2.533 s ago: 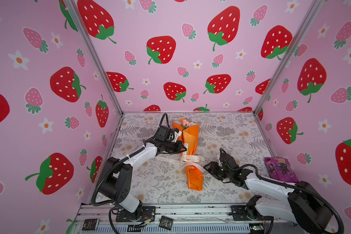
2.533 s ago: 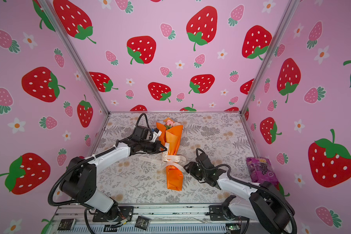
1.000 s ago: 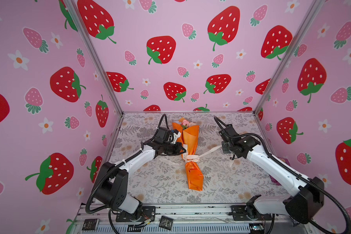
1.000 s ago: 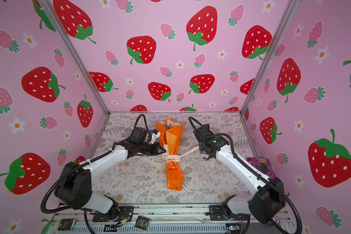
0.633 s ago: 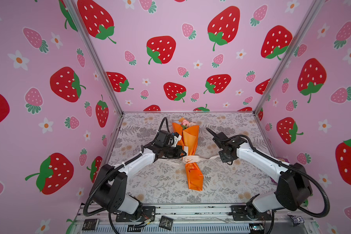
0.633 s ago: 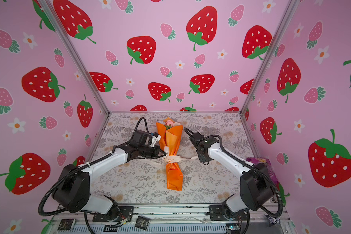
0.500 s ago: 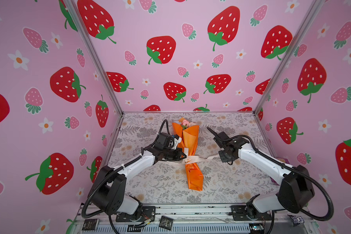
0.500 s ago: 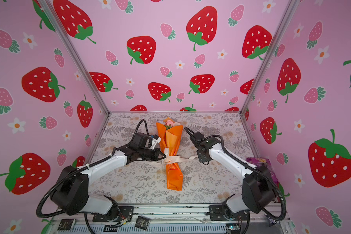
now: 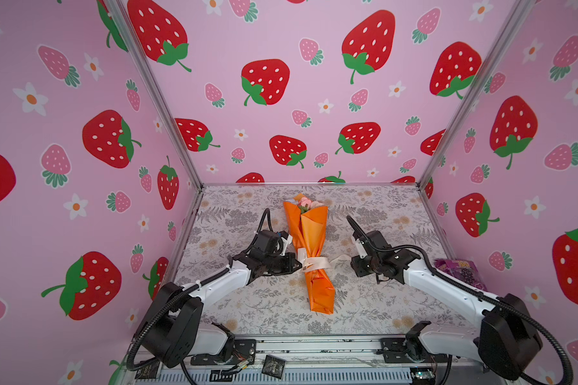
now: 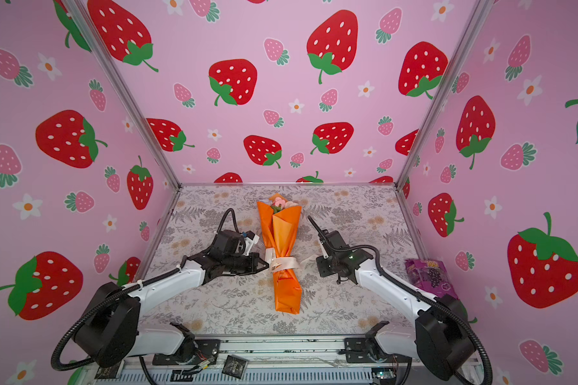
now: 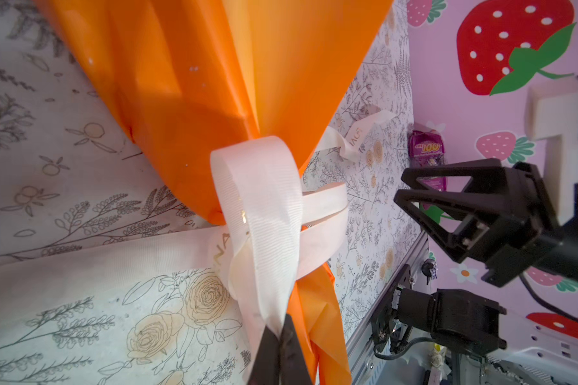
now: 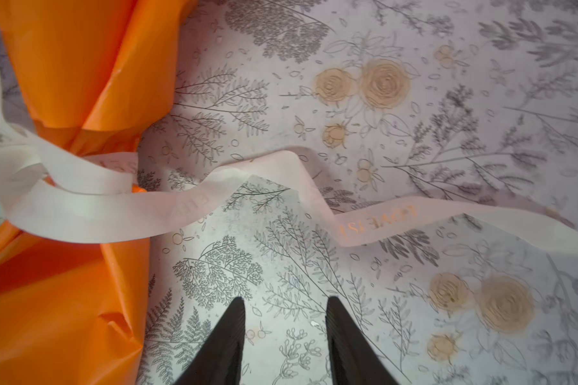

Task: Tie the bouquet of fake flowers

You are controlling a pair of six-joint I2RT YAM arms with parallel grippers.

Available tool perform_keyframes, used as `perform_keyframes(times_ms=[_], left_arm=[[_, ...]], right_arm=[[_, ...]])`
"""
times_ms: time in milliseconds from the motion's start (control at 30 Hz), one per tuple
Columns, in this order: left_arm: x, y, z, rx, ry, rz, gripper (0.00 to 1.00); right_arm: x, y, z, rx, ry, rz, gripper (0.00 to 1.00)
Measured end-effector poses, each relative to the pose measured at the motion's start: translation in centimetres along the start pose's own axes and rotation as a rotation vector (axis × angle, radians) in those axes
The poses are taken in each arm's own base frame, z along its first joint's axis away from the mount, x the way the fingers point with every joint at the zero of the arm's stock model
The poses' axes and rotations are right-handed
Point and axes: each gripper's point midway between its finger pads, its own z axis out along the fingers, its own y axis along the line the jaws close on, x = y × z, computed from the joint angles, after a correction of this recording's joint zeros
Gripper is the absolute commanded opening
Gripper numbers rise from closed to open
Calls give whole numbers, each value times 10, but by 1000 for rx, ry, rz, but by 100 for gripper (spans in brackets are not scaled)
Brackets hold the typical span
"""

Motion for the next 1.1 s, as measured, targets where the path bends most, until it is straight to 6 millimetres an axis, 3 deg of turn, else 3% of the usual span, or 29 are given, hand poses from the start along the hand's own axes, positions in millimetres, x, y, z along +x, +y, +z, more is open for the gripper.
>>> perform_keyframes(times_ms=[300,533,733,800,867,1100], left_arm=[[18,23,-7,-45,-80,-116,1],[21,33,-9,-66,-110,-148,4],[28,39,-7,-80,-94,-158,18],[31,42,-8,-94,-89,-154,13],[35,44,-11,-101,-90,-147,21],[48,50,-25,-132,-101,-133,35]], right_arm=[[-19,34,4,-85,-173,-478,42],[-13,44,13,-102,-173,-884,43],[-6,64,22,-208,-230,-980,46],[-6,66,25,-221,-234,-985,45],[-6,68,27,-230,-238,-986,45],[-12,74,23,-268,-271,-923,45]])
